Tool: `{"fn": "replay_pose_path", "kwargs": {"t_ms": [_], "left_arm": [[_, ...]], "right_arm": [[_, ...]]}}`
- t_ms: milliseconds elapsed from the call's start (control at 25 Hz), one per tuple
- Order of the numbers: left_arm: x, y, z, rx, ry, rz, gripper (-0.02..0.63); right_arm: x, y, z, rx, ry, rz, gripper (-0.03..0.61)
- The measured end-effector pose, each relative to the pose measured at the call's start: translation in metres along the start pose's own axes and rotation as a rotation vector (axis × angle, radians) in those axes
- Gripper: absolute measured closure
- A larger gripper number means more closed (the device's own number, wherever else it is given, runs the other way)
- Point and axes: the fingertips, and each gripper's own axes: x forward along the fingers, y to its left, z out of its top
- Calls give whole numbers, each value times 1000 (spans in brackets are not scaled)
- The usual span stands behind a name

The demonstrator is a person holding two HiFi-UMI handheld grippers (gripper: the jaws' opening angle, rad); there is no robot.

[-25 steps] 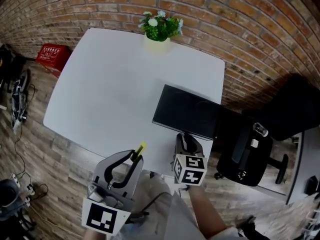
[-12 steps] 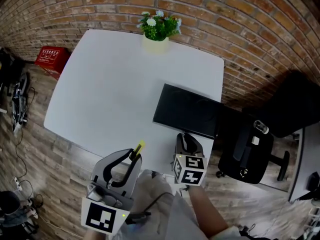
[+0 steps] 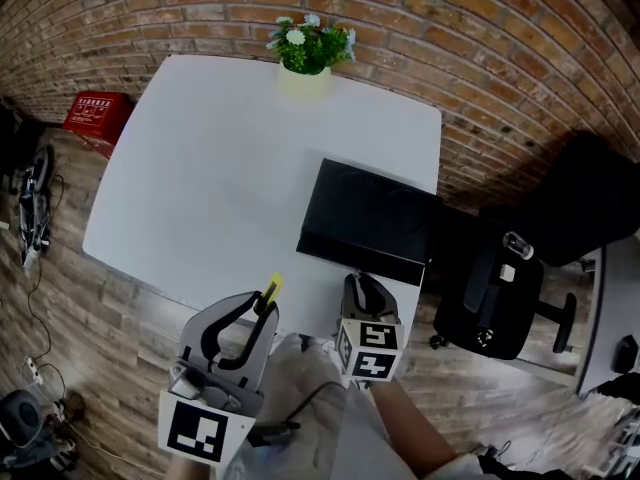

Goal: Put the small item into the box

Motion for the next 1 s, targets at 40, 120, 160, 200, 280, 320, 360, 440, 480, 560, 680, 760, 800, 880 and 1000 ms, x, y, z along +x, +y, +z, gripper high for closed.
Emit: {"fn": "replay_pose_path", "kwargs": {"t_ms": [40, 120, 160, 200, 280, 320, 360, 440, 480, 560, 680, 760, 800, 880, 1000], "left_arm": [[-1, -1, 0, -2, -2, -1, 540], [-4, -3, 0, -3, -3, -6, 540], [-5, -4, -1, -1, -1, -10, 540], [-5, -5, -2, 2, 2, -14, 540], [-6, -7, -1, 2, 1, -17, 540], [-6, -8, 0, 1, -2, -19, 540], [-6, -9, 0, 1, -4, -20, 539], [-7, -11, 0, 2, -6, -24, 540], [-7, -12, 0, 5, -7, -26, 540], [-8, -14, 1, 10, -10, -31, 540], [-9, -18, -1, 1, -9, -32, 539], [-10, -20, -2, 1, -9, -34, 539], [-11, -21, -2, 1, -9, -35, 540], [-11, -23, -3, 0, -10, -36, 540], [-12, -24, -4, 5, -8, -39, 539]], "right_arm": [[-3, 2, -2, -2, 3, 1, 489], [-8, 6, -7, -1, 7, 4, 489], [-11, 8, -9, 1, 9, 7, 489], [-14, 10, -11, 5, 10, 11, 489], [-19, 13, -16, 9, 14, 19, 489], [-22, 14, -19, 9, 16, 22, 491], [-25, 16, -22, 7, 19, 25, 489], [-30, 20, -27, 1, 23, 31, 489], [-32, 21, -30, -4, 24, 33, 489], [-35, 24, -33, -8, 29, 39, 491], [-40, 27, -39, -9, 36, 46, 491], [-42, 28, -41, -14, 37, 46, 491], [-43, 28, -42, -16, 35, 45, 491], [-43, 27, -43, -18, 28, 45, 491], [-42, 30, -45, -14, 22, 69, 489]]}}
